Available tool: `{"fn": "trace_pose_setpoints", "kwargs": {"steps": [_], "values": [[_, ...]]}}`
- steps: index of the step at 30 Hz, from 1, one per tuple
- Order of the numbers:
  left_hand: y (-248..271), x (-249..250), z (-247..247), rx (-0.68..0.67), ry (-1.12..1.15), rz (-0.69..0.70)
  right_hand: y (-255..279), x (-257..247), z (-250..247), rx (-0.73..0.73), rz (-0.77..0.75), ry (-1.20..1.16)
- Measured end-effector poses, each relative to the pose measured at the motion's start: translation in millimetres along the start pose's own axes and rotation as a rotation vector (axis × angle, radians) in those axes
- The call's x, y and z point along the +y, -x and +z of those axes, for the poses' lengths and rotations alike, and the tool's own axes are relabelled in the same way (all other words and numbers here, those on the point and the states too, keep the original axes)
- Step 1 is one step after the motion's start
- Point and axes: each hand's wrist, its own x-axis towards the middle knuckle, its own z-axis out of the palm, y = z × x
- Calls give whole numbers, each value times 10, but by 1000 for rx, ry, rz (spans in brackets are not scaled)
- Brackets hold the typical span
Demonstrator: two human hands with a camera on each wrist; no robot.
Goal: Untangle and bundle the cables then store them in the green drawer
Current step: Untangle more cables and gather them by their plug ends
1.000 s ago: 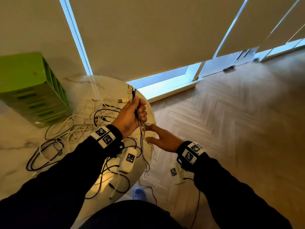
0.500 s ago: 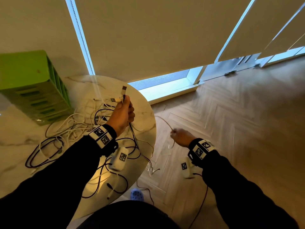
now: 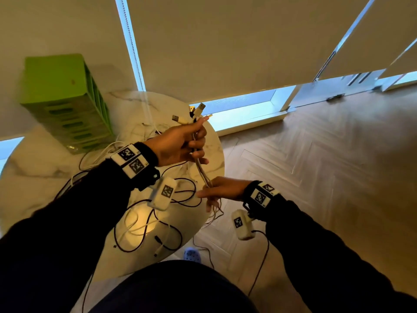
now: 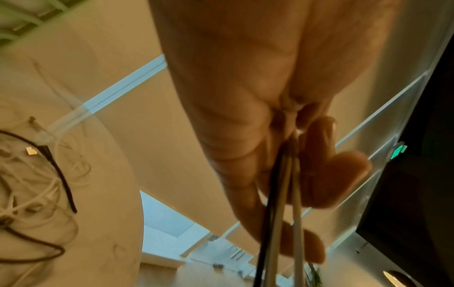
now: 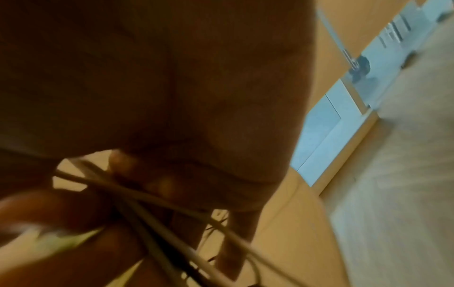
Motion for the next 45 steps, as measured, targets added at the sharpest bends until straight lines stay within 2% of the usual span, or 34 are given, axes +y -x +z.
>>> {"fn": "trace_pose_setpoints", "kwargs": {"steps": [2,4,6,7,9,11,14,16,18,20,23,26,28,30,33,37,41,45], "values": [[87,47,-75,12,-32,-36,-15,132,-167,106,106,197],[165,56,-138,36,-44,-50,-34,285,-351,357,150,455],[214,34,-240,64,-14,-10,-46,396,-460,636,117,679],[221,27,-289,79,21,34,-48,429,-473,732,81,744],[215,22,-374,135,130,157,-75,439,-408,817,-6,780],[182,32,-430,216,232,276,-119,414,-254,792,-87,756],[103,22,-464,352,301,383,-226,380,75,618,-158,741],[49,-11,-505,509,335,433,-360,324,319,512,-183,737],[-4,-49,-571,679,352,413,-493,263,529,434,-215,752],[-53,-144,-656,769,318,328,-589,252,687,345,-203,811],[-105,-385,-834,780,204,239,-697,356,738,245,-177,874],[-109,-545,-935,752,72,208,-735,435,576,210,-208,725],[-109,-561,-960,718,100,220,-762,410,378,254,-240,566],[-115,-554,-950,683,156,243,-829,351,151,337,-211,432],[-149,-556,-919,689,154,227,-1117,373,-156,424,-121,478],[-173,-660,-973,723,115,192,-1461,443,-261,305,95,510],[-171,-739,-1083,767,127,156,-1610,545,-309,275,124,428],[-185,-766,-1162,790,110,143,-1586,596,-573,294,96,416]]}}
